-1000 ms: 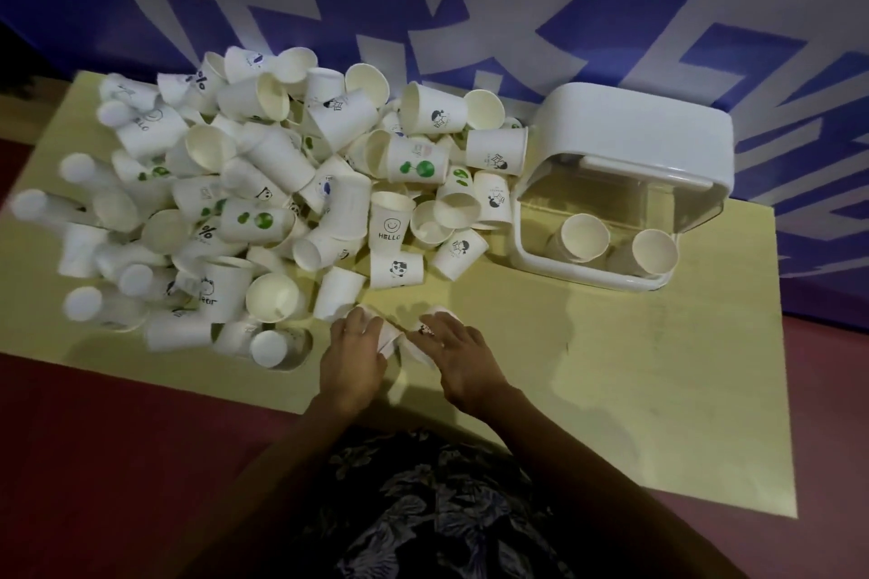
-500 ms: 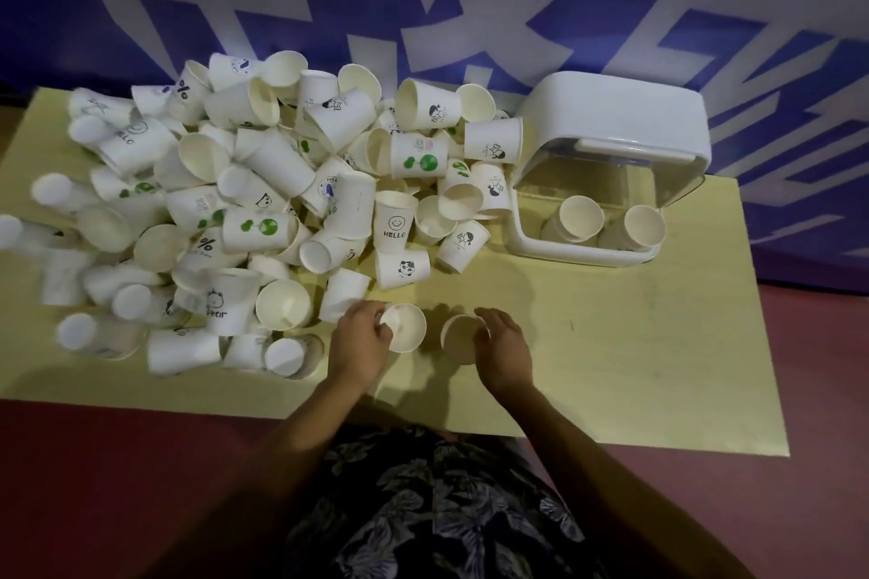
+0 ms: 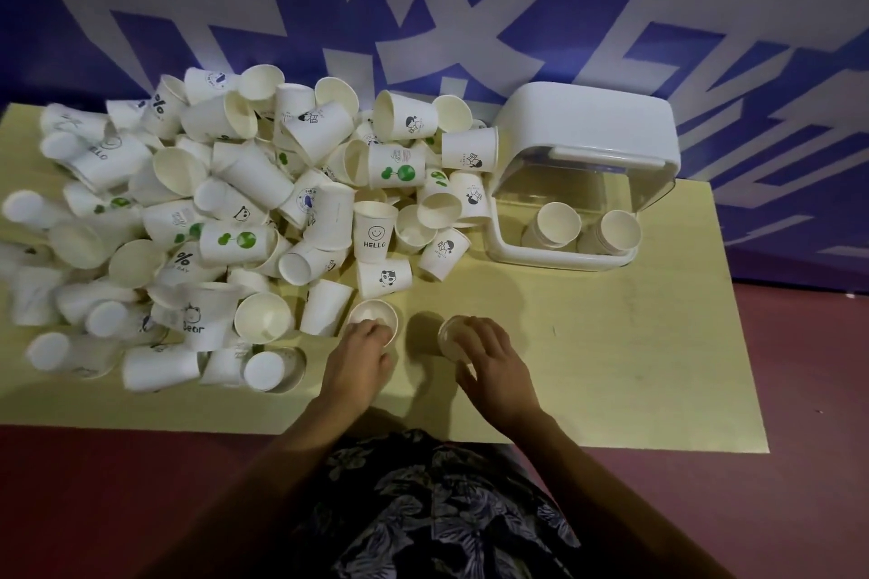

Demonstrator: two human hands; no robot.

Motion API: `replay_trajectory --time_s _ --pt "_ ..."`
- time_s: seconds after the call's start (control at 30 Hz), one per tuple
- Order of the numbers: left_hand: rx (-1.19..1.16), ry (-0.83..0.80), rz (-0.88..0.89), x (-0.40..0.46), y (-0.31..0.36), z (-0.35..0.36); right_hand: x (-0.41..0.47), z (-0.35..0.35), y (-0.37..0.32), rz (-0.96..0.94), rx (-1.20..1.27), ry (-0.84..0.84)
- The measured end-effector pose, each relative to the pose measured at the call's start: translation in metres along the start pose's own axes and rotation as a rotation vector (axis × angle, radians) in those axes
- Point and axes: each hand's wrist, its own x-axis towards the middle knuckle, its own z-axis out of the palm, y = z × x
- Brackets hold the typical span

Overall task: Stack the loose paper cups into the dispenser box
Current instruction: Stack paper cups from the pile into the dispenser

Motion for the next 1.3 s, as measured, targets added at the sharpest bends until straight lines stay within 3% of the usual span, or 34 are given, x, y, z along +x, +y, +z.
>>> replay_trajectory --time_s 0.1,0.3,0.63,0.77,1.0,1.3 --pt "-0.011 0.038 0.002 0.004 0.006 -0.001 -0.002 0.002 0.008 -0.033 -0.045 -0.038" --pt "-0.070 0.131 0.067 0.019 0.040 -0.007 0.002 -0.012 0.025 0.033 0.021 0.040" --pt "-0.186 0.371 0.285 0.072 0.164 -0.037 0.026 -0.116 0.080 0.267 0.121 0.415" --pt "-0.219 0.374 0.320 0.102 0.207 -0.039 0.034 -0.151 0.119 0.320 0.109 0.543" --pt "-0.071 0.259 0.329 0.149 0.247 -0.012 0.045 -0.167 0.189 0.333 0.007 0.392" --pt "0.077 0.114 0.184 0.179 0.258 0.029 0.063 -0.153 0.235 0.219 -0.034 0.217"
